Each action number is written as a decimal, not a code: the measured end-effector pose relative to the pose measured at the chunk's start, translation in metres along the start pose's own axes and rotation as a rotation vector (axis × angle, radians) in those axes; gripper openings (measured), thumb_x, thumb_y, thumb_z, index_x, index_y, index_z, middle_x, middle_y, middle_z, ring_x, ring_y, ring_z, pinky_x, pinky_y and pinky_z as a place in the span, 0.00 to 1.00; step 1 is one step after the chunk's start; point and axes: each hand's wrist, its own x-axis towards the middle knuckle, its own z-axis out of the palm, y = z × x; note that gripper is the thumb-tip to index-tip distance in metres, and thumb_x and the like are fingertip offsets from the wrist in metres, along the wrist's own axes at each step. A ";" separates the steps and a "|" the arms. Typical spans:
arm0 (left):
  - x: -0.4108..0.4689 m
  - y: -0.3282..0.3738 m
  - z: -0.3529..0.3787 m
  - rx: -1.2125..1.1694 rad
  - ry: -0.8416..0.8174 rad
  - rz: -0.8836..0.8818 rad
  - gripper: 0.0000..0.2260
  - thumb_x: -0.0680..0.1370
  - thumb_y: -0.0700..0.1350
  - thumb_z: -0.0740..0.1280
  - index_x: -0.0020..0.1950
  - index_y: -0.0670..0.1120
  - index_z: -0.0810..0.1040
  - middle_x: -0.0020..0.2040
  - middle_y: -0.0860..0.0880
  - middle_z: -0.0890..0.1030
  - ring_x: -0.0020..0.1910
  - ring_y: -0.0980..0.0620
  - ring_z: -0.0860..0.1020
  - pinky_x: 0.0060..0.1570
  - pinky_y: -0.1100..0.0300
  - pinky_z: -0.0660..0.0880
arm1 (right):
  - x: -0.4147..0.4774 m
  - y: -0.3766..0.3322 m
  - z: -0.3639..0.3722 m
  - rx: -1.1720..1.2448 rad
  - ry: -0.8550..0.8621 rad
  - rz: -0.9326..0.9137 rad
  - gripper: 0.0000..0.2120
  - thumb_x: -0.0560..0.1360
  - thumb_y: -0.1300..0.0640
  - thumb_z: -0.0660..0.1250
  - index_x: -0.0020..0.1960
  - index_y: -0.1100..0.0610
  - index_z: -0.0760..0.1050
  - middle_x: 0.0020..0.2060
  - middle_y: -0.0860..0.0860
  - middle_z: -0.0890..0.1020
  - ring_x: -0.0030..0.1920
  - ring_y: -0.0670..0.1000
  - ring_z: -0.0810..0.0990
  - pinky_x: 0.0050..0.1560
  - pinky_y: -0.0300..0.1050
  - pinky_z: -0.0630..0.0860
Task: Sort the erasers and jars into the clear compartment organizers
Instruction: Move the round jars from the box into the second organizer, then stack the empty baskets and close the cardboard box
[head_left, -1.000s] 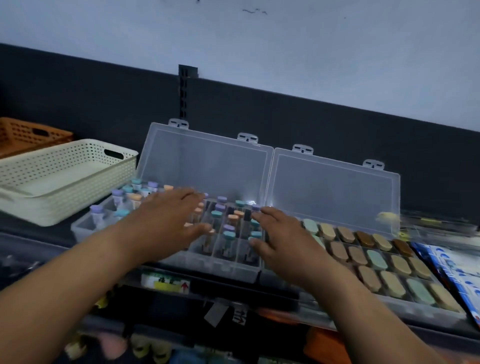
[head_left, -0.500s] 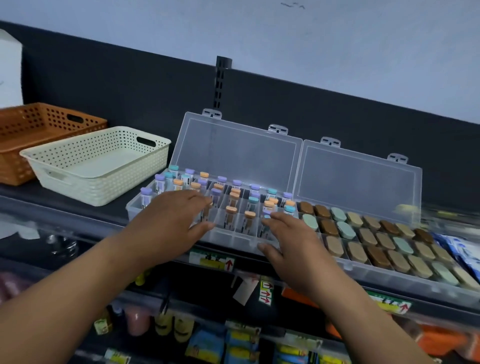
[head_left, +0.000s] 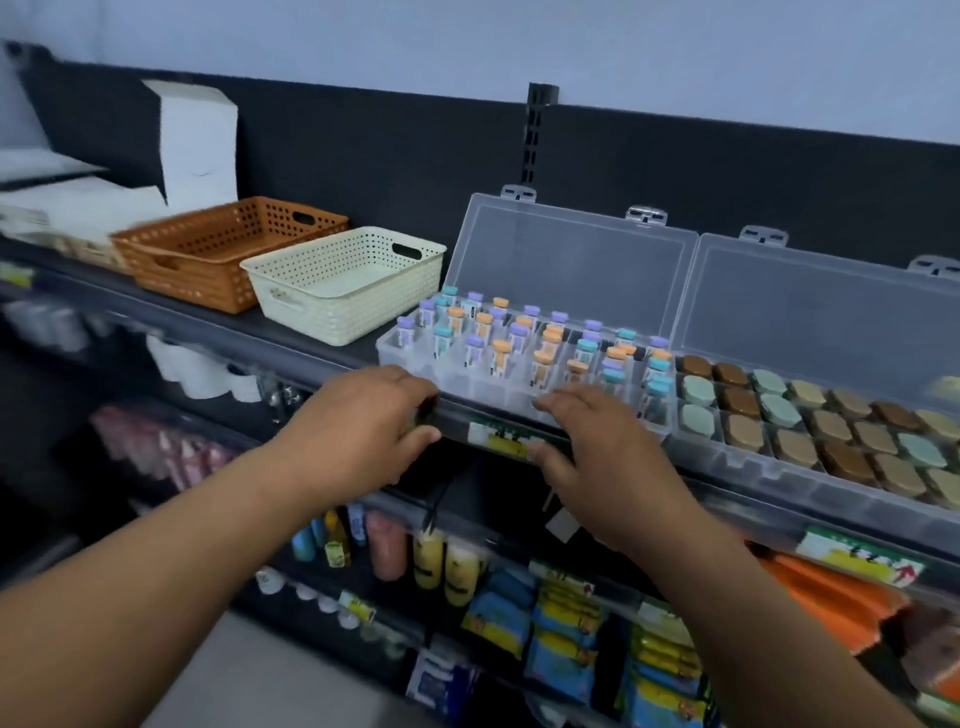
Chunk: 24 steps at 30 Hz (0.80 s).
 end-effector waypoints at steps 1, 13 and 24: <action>-0.008 -0.005 -0.003 0.016 0.001 -0.016 0.22 0.78 0.57 0.62 0.70 0.51 0.69 0.62 0.50 0.76 0.60 0.50 0.74 0.58 0.57 0.70 | -0.002 -0.008 0.001 0.027 -0.005 -0.014 0.25 0.80 0.46 0.59 0.76 0.49 0.60 0.75 0.47 0.61 0.75 0.50 0.56 0.73 0.44 0.54; -0.022 -0.108 -0.045 -0.003 0.128 -0.155 0.25 0.78 0.57 0.62 0.73 0.52 0.65 0.70 0.51 0.70 0.68 0.51 0.68 0.65 0.56 0.66 | 0.069 -0.118 0.010 0.005 0.048 -0.165 0.22 0.80 0.48 0.61 0.73 0.49 0.64 0.72 0.46 0.64 0.70 0.48 0.66 0.64 0.42 0.64; 0.011 -0.297 -0.059 -0.024 0.108 -0.091 0.20 0.77 0.57 0.63 0.68 0.52 0.71 0.63 0.51 0.76 0.61 0.49 0.73 0.59 0.52 0.72 | 0.233 -0.215 0.087 -0.109 0.039 0.090 0.26 0.77 0.48 0.64 0.72 0.53 0.63 0.70 0.51 0.64 0.63 0.57 0.73 0.60 0.51 0.74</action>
